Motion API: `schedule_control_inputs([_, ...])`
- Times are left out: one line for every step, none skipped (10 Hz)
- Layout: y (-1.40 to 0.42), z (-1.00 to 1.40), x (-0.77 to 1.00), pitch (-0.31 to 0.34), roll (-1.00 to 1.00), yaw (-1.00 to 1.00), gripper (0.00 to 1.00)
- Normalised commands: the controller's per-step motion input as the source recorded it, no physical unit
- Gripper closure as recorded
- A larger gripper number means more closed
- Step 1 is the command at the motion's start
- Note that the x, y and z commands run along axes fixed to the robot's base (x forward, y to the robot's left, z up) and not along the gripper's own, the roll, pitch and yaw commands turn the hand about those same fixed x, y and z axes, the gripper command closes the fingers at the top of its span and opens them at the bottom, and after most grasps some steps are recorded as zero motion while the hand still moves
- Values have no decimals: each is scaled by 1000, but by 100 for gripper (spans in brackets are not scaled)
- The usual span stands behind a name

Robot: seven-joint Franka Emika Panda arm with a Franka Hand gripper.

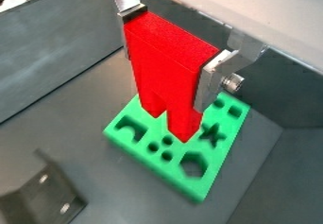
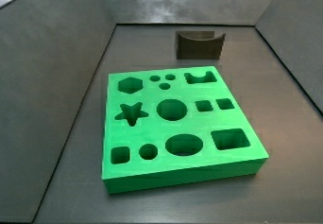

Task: Pick up the double-square object. Move up. Move to above the board. Insert the double-square object.
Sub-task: Move to above the board, then insert the double-square object.

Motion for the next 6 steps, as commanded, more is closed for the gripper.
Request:
schedule_control_inputs([-1000,110,177,132,-3,3,100])
schedule_control_inputs([-787,94,175,131,8,6,100])
schedule_control_inputs([-523,72,139,128,9,11,100])
schedule_control_inputs([-274,46,95,106,15,4,100])
schedule_control_inputs([-198,37,75,93,17,9,100])
schedule_control_inputs([0,0,-20,0,0,0,100])
